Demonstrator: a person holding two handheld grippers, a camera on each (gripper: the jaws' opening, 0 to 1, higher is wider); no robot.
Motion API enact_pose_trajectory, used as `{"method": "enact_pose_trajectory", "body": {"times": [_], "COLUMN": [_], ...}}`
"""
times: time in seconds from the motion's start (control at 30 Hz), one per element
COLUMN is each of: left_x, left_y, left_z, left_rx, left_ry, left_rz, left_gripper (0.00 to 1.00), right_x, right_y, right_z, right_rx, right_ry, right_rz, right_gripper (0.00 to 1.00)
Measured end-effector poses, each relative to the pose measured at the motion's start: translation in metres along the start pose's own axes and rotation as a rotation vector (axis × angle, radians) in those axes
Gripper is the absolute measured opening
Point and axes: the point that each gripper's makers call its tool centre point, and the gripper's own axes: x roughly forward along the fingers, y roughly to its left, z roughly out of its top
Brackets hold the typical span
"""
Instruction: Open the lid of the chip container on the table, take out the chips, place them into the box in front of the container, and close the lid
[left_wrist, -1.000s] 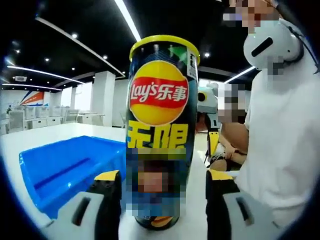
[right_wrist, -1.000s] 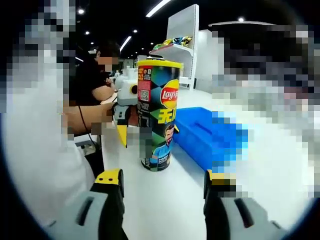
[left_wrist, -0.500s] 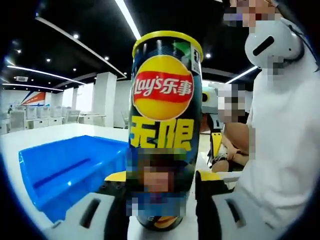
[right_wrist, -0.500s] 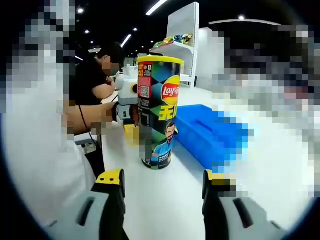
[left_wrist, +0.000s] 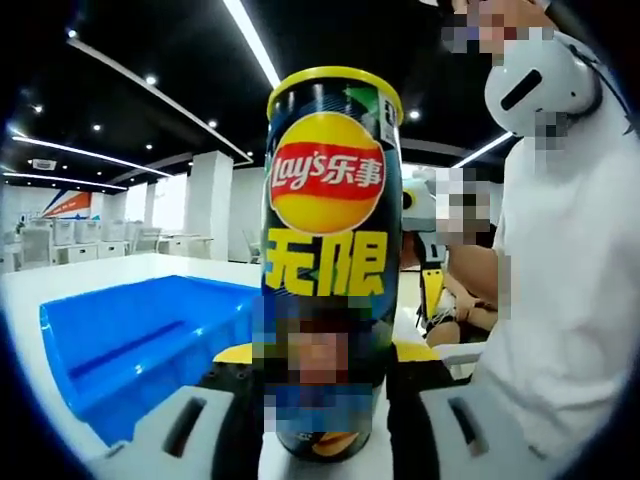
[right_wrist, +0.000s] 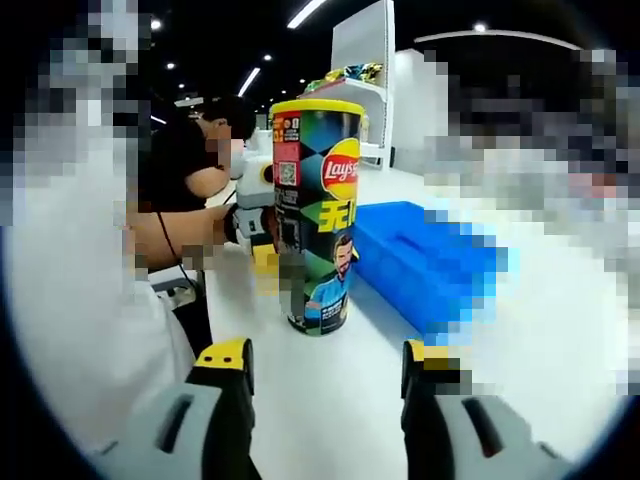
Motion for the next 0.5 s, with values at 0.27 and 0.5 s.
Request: {"method": "enact_pose_trajectory", "body": {"times": [0.27, 0.5], "left_x": [0.000, 0.000], "left_y": [-0.001, 0.000], "left_z": [0.000, 0.000], "left_rx": [0.002, 0.009], "left_ry": [0.005, 0.005], "left_rz": [-0.003, 0.014], "left_gripper": [0.47, 0.46], "right_x": [0.003, 0.004], "right_y": [0.006, -0.009], "right_z": [0.005, 0.022], "right_rx": [0.004, 0.050], "right_ry": [-0.014, -0.116], "right_rz": [0.033, -0.013], "right_gripper": [0.54, 0.54]}}
